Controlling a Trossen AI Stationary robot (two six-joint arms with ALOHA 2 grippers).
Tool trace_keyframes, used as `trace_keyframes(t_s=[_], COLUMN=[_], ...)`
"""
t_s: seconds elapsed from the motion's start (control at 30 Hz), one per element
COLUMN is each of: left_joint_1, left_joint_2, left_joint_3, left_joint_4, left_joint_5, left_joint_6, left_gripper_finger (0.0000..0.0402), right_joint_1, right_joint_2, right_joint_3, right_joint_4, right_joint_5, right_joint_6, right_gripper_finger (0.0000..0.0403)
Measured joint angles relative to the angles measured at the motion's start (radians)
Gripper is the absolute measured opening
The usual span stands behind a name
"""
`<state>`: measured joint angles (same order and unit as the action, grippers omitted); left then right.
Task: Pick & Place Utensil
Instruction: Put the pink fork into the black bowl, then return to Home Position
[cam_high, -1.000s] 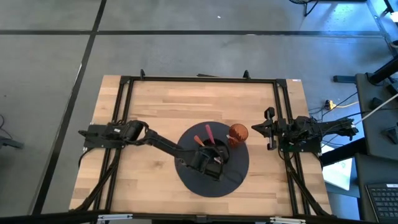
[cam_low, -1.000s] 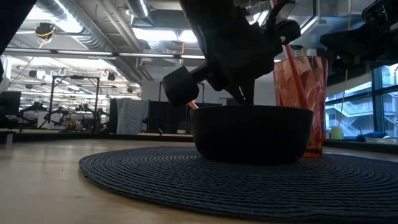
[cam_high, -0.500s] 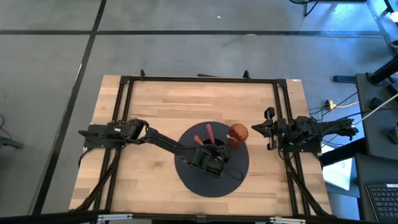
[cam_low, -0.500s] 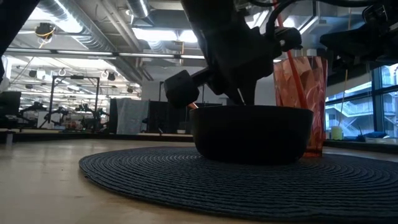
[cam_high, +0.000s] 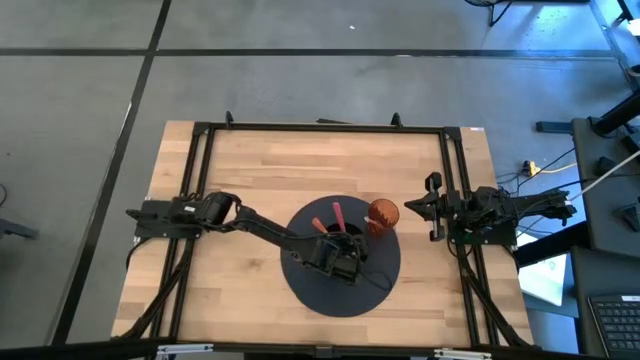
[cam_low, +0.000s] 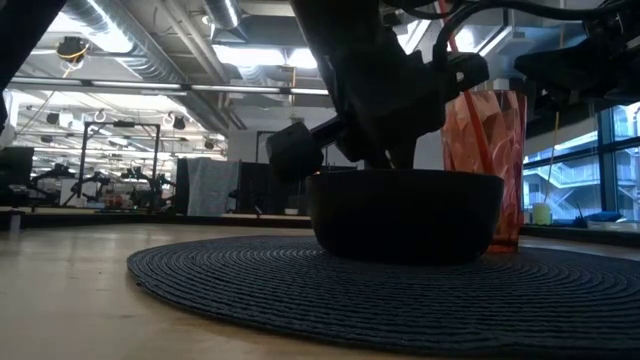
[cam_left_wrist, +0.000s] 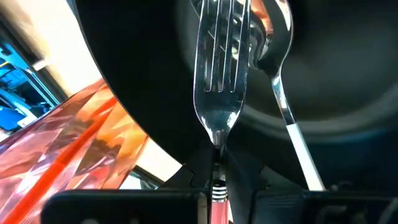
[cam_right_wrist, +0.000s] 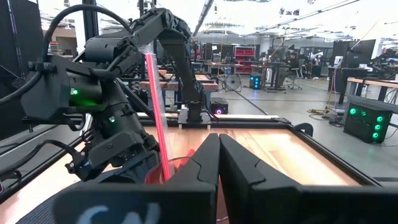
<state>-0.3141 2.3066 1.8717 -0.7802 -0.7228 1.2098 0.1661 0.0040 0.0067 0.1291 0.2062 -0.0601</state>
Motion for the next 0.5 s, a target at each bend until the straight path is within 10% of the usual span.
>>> trace_keyframes(t_s=[0.5], left_joint_1=[-0.004], left_joint_2=[0.000], left_joint_3=[0.000], left_joint_4=[-0.001], left_joint_5=[-0.028], left_joint_6=[-0.019], left_gripper_finger=[0.0066], right_joint_1=[0.000], right_joint_2=[0.000], right_joint_3=[0.000], right_joint_4=[0.000], right_joint_5=[0.000], right_joint_6=[0.000], right_gripper_finger=[0.0010])
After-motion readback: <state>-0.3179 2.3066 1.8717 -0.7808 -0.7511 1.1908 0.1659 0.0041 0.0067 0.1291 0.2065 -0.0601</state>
